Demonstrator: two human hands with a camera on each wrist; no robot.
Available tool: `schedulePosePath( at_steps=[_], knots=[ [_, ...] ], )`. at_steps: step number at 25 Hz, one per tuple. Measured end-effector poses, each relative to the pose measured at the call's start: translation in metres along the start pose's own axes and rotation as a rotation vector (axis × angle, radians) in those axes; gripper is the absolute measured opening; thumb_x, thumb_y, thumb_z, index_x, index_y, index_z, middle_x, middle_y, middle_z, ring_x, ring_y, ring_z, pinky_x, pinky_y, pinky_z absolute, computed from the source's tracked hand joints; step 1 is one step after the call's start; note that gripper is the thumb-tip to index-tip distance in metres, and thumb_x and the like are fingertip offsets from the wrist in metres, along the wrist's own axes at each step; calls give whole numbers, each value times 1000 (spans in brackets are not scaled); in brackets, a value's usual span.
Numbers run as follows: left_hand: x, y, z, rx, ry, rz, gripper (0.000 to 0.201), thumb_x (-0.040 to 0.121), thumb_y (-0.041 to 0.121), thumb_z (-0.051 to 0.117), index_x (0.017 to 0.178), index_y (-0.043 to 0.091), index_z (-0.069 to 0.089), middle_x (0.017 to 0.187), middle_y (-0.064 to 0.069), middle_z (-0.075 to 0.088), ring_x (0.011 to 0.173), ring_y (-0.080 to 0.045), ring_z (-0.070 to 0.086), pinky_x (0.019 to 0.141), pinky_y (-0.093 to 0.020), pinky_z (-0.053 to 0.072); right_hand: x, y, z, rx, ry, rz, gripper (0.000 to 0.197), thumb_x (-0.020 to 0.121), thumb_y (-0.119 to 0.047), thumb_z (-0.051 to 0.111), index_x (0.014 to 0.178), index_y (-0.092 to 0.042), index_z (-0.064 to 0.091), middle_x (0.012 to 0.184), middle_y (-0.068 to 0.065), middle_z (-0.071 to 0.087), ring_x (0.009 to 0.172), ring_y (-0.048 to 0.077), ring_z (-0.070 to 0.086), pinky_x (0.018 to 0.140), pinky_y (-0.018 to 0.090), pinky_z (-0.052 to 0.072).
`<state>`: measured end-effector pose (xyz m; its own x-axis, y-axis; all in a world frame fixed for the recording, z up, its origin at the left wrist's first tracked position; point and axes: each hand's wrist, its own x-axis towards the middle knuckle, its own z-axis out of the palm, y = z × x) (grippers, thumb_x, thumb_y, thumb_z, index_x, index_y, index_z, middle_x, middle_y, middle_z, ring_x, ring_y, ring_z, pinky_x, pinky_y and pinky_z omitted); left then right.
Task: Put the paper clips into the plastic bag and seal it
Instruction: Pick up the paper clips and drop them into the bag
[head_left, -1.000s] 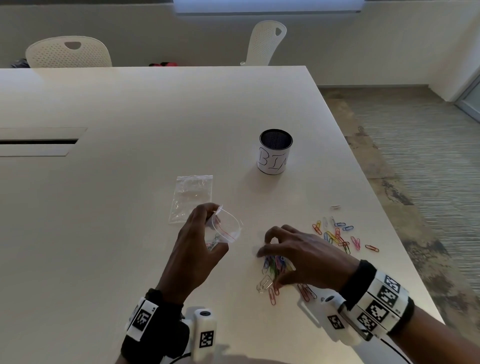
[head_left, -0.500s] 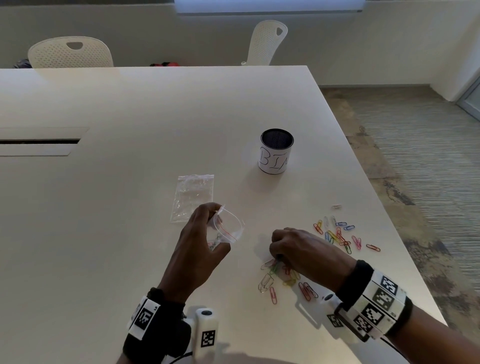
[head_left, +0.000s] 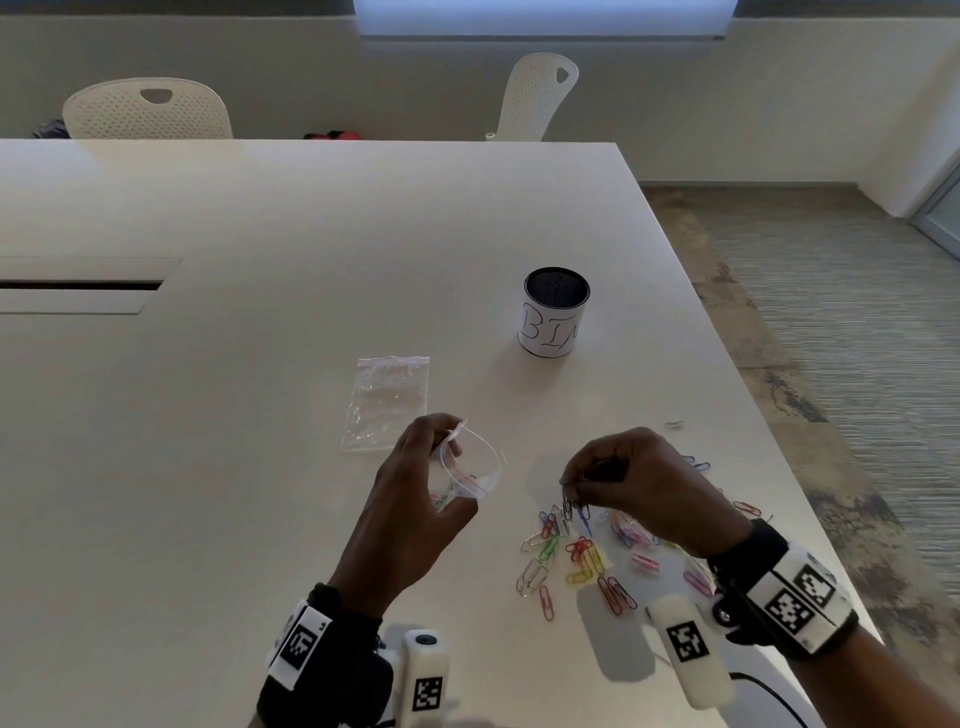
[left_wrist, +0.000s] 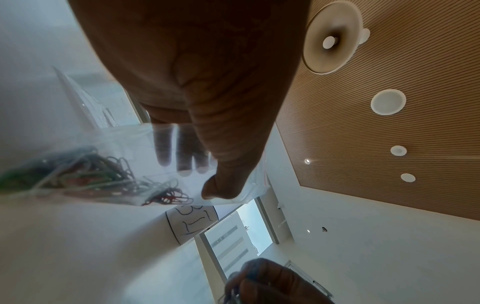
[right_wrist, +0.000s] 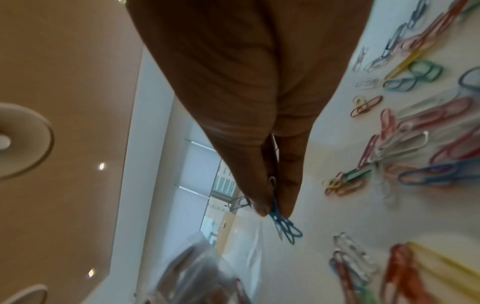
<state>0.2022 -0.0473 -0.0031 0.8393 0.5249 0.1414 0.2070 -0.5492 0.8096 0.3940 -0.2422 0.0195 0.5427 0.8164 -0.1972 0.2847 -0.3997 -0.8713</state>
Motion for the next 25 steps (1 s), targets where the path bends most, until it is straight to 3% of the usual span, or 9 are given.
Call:
schedulePosePath(
  at_steps=[4, 8, 12, 15, 20, 25],
  knots=[
    [0, 2, 2, -3, -15, 6, 64, 80, 8, 78, 132, 30, 47, 111, 15, 56, 106, -4, 58, 72, -9, 51, -7, -25, -4, 331, 53, -4, 12, 82, -2, 80, 94, -2, 79, 90, 17, 80, 93, 39, 75, 97, 51, 59],
    [-1, 5, 4, -3, -25, 14, 64, 80, 8, 79, 132, 28, 48, 111, 13, 57, 102, -7, 59, 70, -12, 53, -3, -55, 16, 487, 159, -156, 16, 78, -3, 81, 94, -3, 78, 91, 14, 81, 91, 32, 78, 93, 40, 62],
    [0, 10, 4, -18, -24, -3, 62, 79, 8, 80, 131, 24, 50, 111, 8, 60, 95, -10, 61, 68, -10, 50, 10, -63, 53, 157, 252, -378, 12, 84, -2, 80, 93, -10, 81, 93, 0, 78, 86, 14, 76, 83, 33, 64],
    [0, 7, 4, -15, -18, 7, 60, 80, 9, 78, 131, 26, 49, 114, 9, 62, 98, -11, 62, 72, -14, 51, 16, -57, 68, -97, 206, -479, 13, 89, -4, 76, 97, -13, 80, 99, -3, 74, 87, 7, 73, 78, 28, 62],
    [-2, 8, 7, -44, -15, 32, 55, 82, 7, 77, 127, 24, 52, 110, 10, 65, 97, -9, 65, 73, -13, 50, 21, -63, 68, -184, 85, -469, 16, 91, -3, 74, 104, -11, 79, 102, 1, 76, 90, 10, 74, 79, 31, 62],
    [-1, 11, 9, -42, -14, 5, 55, 81, 7, 77, 125, 26, 52, 107, 9, 67, 93, -9, 66, 71, -12, 50, 19, -74, 56, -238, 59, -485, 15, 91, -7, 75, 103, -13, 81, 98, -1, 80, 86, 6, 75, 78, 23, 61]
  ],
)
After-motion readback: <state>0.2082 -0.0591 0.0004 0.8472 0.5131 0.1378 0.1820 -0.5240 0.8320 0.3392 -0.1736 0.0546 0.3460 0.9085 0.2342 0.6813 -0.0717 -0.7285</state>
